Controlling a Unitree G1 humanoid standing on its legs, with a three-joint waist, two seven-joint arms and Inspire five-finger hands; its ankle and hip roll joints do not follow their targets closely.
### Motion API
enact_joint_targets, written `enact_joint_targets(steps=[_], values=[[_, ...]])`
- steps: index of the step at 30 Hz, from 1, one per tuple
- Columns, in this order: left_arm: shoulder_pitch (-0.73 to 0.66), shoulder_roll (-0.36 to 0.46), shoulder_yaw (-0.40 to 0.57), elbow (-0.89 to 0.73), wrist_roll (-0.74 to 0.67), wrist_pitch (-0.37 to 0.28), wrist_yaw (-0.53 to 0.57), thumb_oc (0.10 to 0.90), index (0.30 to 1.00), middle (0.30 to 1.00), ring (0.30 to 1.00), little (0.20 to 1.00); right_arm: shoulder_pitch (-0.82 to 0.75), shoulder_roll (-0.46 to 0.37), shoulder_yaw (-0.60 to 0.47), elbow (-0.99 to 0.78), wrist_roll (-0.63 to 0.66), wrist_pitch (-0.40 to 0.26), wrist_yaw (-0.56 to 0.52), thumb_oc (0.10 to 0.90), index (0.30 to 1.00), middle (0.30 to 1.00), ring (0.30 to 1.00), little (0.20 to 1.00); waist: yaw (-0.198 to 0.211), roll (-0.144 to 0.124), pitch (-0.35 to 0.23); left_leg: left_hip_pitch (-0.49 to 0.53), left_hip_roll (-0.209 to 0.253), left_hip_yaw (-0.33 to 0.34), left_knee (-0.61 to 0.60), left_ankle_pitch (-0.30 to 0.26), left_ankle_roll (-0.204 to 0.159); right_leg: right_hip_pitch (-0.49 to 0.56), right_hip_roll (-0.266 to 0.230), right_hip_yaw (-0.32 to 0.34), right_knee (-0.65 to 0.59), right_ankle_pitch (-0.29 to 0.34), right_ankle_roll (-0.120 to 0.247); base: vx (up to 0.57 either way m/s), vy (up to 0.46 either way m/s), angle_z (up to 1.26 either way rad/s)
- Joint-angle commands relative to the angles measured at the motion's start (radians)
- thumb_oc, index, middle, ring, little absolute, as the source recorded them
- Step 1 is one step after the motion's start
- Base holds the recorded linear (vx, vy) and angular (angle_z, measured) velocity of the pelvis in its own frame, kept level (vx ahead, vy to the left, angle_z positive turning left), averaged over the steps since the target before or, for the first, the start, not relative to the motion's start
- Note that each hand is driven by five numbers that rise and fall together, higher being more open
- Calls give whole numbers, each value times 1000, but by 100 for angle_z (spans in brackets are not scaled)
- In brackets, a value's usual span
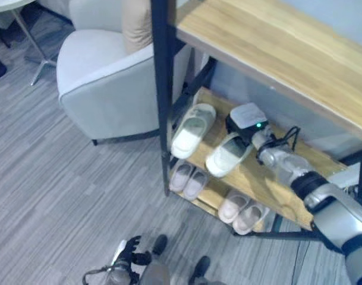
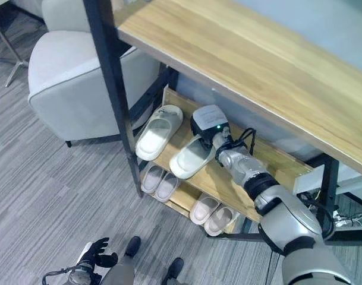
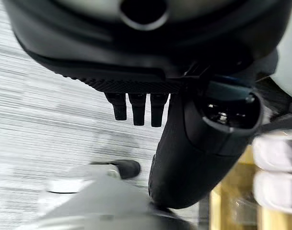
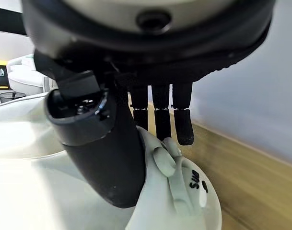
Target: Arrange the slippers neatly on the shoe rack.
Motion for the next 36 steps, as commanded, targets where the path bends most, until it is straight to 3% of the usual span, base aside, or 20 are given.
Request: enact_joint_targets(steps=[1, 4, 5, 6, 7, 17, 36], values=[[10, -20, -76, 41, -10, -18, 17, 800, 900, 900, 900, 900, -167, -32, -8, 38, 63, 24, -107, 400, 300, 300, 300, 300, 25, -13, -21, 18, 17, 56, -30, -73, -14, 26, -62, 26, 5, -29, 88, -1, -4, 12], [4, -19, -80, 41, -17, -21, 24, 800, 900, 900, 900, 900, -186, -37, -2, 57, 71, 27, -115, 400, 300, 300, 300, 300, 32, -17, -17, 10, 16, 46, -30, -69, -15, 23, -63, 17, 6, -29, 87, 5, -12, 17], [-6, -18, -85, 41, -22, -21, 28, 800, 900, 900, 900, 900, -198, -36, -3, 78, 82, 30, -124, 466, 399, 399, 399, 399, 37, -20, -14, 5, 13, 40, -30, -68, -16, 22, -63, 10, 6, -30, 87, 12, -1, 18], [-6, -18, -85, 41, -22, -21, 28, 800, 900, 900, 900, 900, -198, -36, -3, 78, 82, 30, -124, 707, 761, 761, 761, 761, 36, -19, -14, 5, 13, 40, -30, -68, -16, 22, -63, 10, 6, -30, 87, 10, 5, 19], [-15, -19, -87, 42, -24, -20, 30, 800, 900, 900, 900, 900, -202, -42, -8, 75, 91, 33, -134, 800, 900, 900, 900, 900, 40, -21, -11, -1, 11, 34, -30, -66, -17, 20, -65, 5, 7, -30, 88, 0, 2, 19], [-26, -36, -83, 40, -31, -17, 33, 800, 900, 900, 900, 900, -191, -55, -27, -37, 70, 33, -148, 800, 900, 900, 900, 900, 32, -15, -11, 0, 7, 36, -30, -69, -15, 17, -70, 3, 10, -26, 87, 3, 6, 5], [14, -58, -42, 26, -3, -4, 16, 800, 900, 900, 900, 900, -36, -96, -133, -348, 48, -4, -123, 800, 900, 900, 900, 900, -22, 8, -32, 33, 21, 74, -30, -86, -14, 16, -68, 34, 10, -25, 82, 2, -1, -4]])
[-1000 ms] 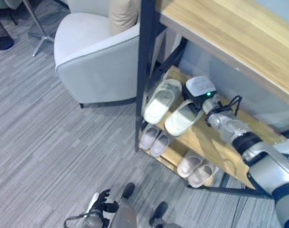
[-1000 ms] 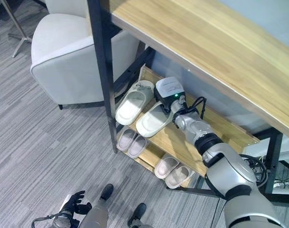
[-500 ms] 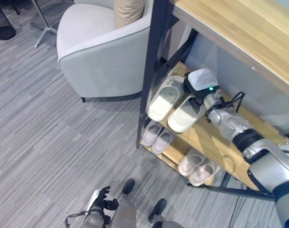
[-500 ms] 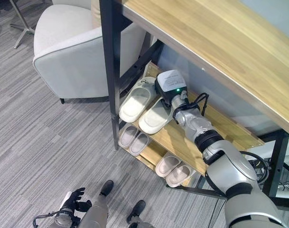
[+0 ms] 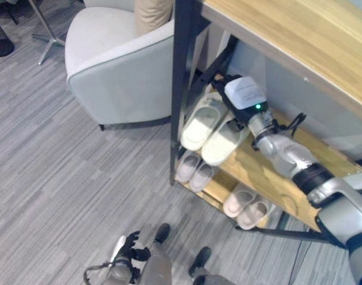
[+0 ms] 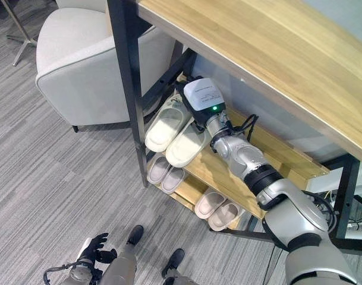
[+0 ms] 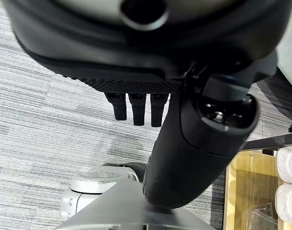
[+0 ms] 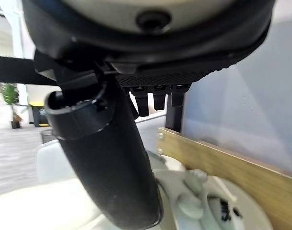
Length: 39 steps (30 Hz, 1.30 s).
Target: Arrange the slippers neatly on the shoe rack.
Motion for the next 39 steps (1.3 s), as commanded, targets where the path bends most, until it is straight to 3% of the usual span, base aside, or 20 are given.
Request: enact_joint_targets(steps=[1, 16, 32, 39], values=[[45, -44, -36, 27, 1, -11, -22, 800, 900, 900, 900, 900, -46, -55, -94, -84, -1, -8, -61, 800, 900, 900, 900, 900, -16, 9, -70, 93, 36, 105, -71, -89, -11, 44, -62, 60, 10, -34, 87, 9, -5, -7], [85, -51, -16, 25, 30, -3, -36, 800, 900, 900, 900, 900, 113, -56, -188, -267, 33, -53, -34, 800, 900, 900, 900, 900, -43, 28, -102, 130, 43, 123, -71, -101, -10, 68, -60, 75, 9, -42, 85, 4, -1, -4], [82, -57, -45, 41, 29, -15, -33, 800, 900, 900, 900, 900, 15, -40, -93, -39, -13, -30, -69, 800, 900, 900, 900, 900, -25, 24, -93, 120, 44, 121, -71, -95, -12, 59, -54, 76, 4, -39, 84, 0, 0, -2], [72, -59, -40, 51, 17, -13, -23, 800, 900, 900, 900, 900, 26, -35, -131, -80, 53, -32, -77, 800, 900, 900, 900, 900, -23, 21, -90, 115, 44, 114, -71, -93, -13, 58, -55, 70, 6, -40, 84, 0, 0, 0]])
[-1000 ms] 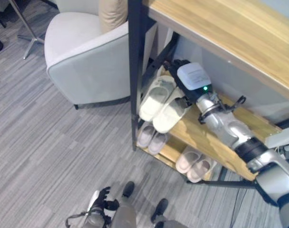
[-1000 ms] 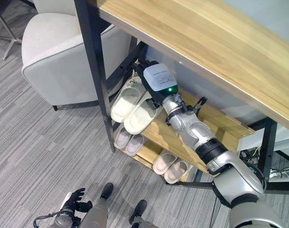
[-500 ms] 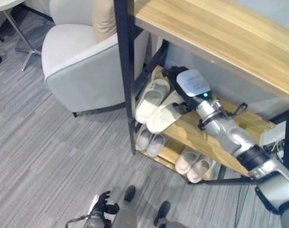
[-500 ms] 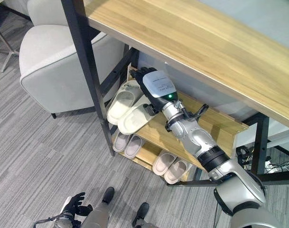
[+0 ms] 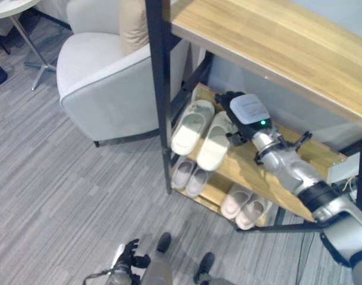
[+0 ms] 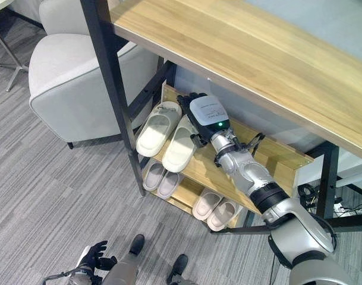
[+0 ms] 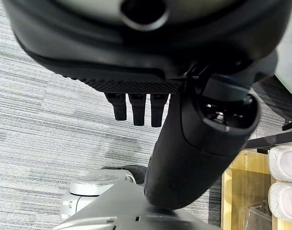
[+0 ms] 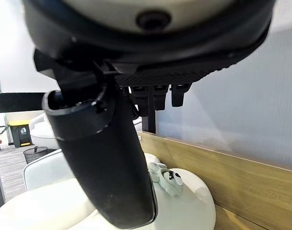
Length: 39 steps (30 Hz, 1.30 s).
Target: Arrange the slippers neatly on the shoe rack.
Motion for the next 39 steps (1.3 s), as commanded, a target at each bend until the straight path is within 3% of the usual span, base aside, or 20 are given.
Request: enact_joint_targets(steps=[1, 9, 16, 18, 22, 31, 39], values=[[30, -41, -77, 58, 12, -27, -2, 800, 900, 900, 900, 900, -102, -7, -67, -48, 73, -8, -100, 800, 900, 900, 900, 900, 8, -17, -71, 60, 42, 75, -65, -90, -10, 21, -50, 29, 6, -51, 82, 0, 0, 0], [34, -50, -60, 55, 19, -19, -5, 800, 900, 900, 900, 900, 31, -8, -182, -230, 147, -37, -93, 800, 900, 900, 900, 900, -9, -10, -76, 71, 40, 79, -65, -98, -7, 25, -53, 34, 9, -52, 82, 2, 1, 0], [43, -63, -32, 62, 25, 0, -6, 800, 900, 900, 900, 900, 279, 63, -333, -373, 326, -71, -73, 800, 900, 900, 900, 900, -40, 9, -88, 93, 39, 96, -65, -108, -1, 37, -55, 45, 11, -55, 82, 7, 6, -2], [45, -64, -12, 72, 33, 9, -8, 800, 900, 900, 900, 900, 410, 111, -392, -436, 435, -105, -58, 800, 900, 900, 900, 900, -56, 21, -91, 101, 39, 102, -65, -113, 2, 40, -55, 48, 12, -57, 82, 11, 9, -2], [53, -70, 9, 73, 41, 13, -12, 800, 900, 900, 900, 900, 551, 147, -445, -494, 469, -125, -40, 800, 900, 900, 900, 900, -74, 36, -94, 111, 38, 110, -65, -117, 4, 44, -57, 52, 13, -59, 83, 18, 21, -9], [66, -81, -8, 59, 47, 8, -5, 800, 900, 900, 900, 900, 614, 196, -412, -419, 460, -114, -35, 800, 900, 900, 900, 900, -82, 47, -91, 116, 40, 116, -65, -119, 6, 41, -54, 58, 11, -59, 83, 0, 8, -10], [54, -77, -26, 68, 44, 8, 2, 800, 900, 900, 900, 900, 551, 241, -369, -288, 524, -104, -48, 800, 900, 900, 900, 900, -61, 31, -70, 104, 43, 108, -65, -116, 4, 30, -53, 56, 11, -55, 83, -4, -1, 0]])
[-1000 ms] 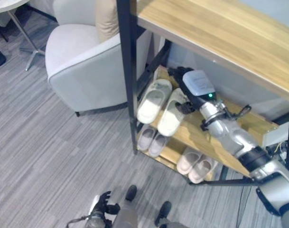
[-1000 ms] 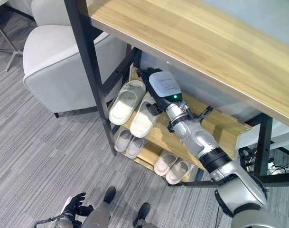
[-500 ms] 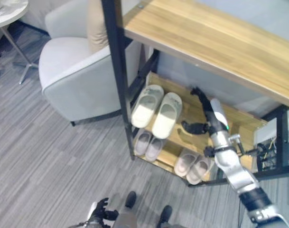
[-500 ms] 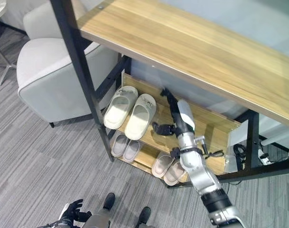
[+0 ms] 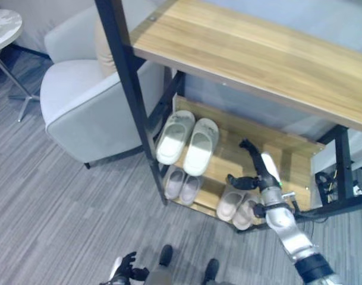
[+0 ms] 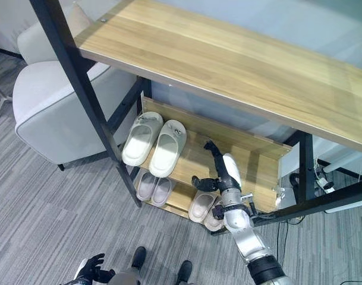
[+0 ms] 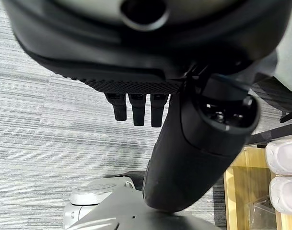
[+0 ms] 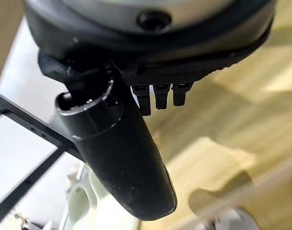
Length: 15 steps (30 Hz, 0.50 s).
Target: Arrange the slippers neatly on the shoe rack.
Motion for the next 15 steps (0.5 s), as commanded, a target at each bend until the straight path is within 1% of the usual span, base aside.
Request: enact_joint_targets(steps=[1, 4, 8, 12, 15], values=[[-13, -56, -65, 71, 34, -14, 5, 800, 900, 900, 900, 900, -109, 7, -20, -26, 66, -59, -50, 800, 900, 900, 900, 900, 23, -17, -13, 49, 44, 57, -27, -113, -17, 18, -40, 8, 12, -59, 77, -12, -12, 3], [-11, -52, -62, 73, 30, -13, 9, 800, 900, 900, 900, 900, -122, 19, -14, 8, 86, -56, -54, 800, 900, 900, 900, 900, 34, -27, -3, 44, 44, 52, -27, -110, -18, 14, -40, 2, 14, -58, 77, 0, 0, 0], [-7, -46, -60, 75, 25, -12, 18, 800, 900, 900, 900, 900, -149, 33, -10, 44, 108, -51, -66, 800, 900, 900, 900, 900, 48, -32, 9, 35, 43, 45, -27, -106, -17, 10, -43, -6, 15, -56, 77, -11, 4, 4], [-11, -42, -57, 75, 18, -9, 25, 800, 900, 900, 900, 900, -170, 42, -5, 64, 118, -48, -72, 800, 900, 900, 900, 900, 55, -33, 16, 29, 39, 40, -27, -104, -16, 8, -45, -11, 17, -54, 77, -1, 10, 10], [-12, -35, -58, 76, 14, -9, 35, 800, 900, 900, 900, 900, -210, 45, 2, 90, 126, -44, -79, 800, 900, 900, 900, 900, 68, -34, 22, 24, 36, 35, -27, -102, -16, 6, -48, -16, 18, -53, 77, 1, 9, 3]])
